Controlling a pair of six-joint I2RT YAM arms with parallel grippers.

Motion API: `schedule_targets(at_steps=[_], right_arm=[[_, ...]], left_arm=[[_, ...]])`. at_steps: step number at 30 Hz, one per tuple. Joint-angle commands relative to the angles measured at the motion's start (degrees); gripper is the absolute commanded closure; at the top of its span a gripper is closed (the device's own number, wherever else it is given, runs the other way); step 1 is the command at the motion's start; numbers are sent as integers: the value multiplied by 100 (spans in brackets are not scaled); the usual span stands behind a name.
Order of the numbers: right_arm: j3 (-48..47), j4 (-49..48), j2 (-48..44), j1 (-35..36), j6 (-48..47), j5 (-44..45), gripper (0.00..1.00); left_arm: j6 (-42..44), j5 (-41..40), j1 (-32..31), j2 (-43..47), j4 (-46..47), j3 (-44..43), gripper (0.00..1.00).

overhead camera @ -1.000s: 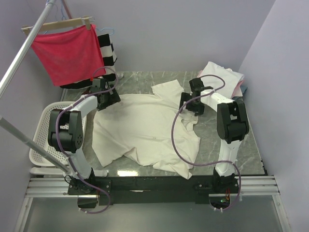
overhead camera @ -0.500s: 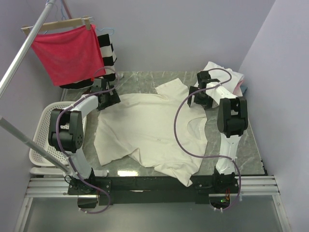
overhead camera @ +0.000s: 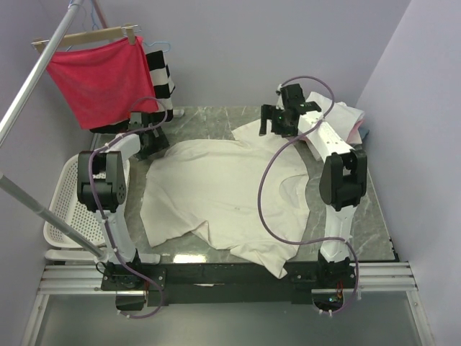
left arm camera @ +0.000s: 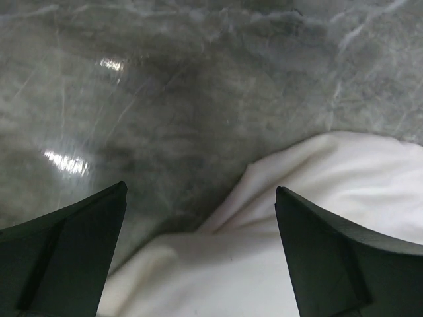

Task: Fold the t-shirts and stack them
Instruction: Fold the tshirt

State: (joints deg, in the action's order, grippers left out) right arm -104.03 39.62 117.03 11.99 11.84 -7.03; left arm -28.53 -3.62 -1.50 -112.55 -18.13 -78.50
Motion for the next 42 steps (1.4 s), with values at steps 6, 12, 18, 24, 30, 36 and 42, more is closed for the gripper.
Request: schedule_targets(at_steps=[6, 12, 18, 24, 30, 36, 42], right_arm=[[-566, 160, 135, 216, -182, -291, 0], [-610, 196, 232, 216, -234, -334, 0], [-592, 240, 232, 207, -269, -308, 0], [-487, 222, 197, 216, -287, -299, 0], [-364, 143, 267, 216, -226, -396, 0], [-135, -15, 259, 216, -147, -668, 0], [-56, -50, 250, 225, -146, -747, 0]], left_arm=[[463, 1214, 62, -434, -76, -403, 9], [691, 724, -280, -451, -523, -280, 13], [683, -191, -553, -934, -876, -526, 45], [612, -394, -571, -1050, -912, -772, 70], [709, -701, -571, -637, -859, -1044, 99], [928, -1185, -571, -548, -754, -1747, 99], [1174, -1537, -571, -812, -666, -2494, 99]])
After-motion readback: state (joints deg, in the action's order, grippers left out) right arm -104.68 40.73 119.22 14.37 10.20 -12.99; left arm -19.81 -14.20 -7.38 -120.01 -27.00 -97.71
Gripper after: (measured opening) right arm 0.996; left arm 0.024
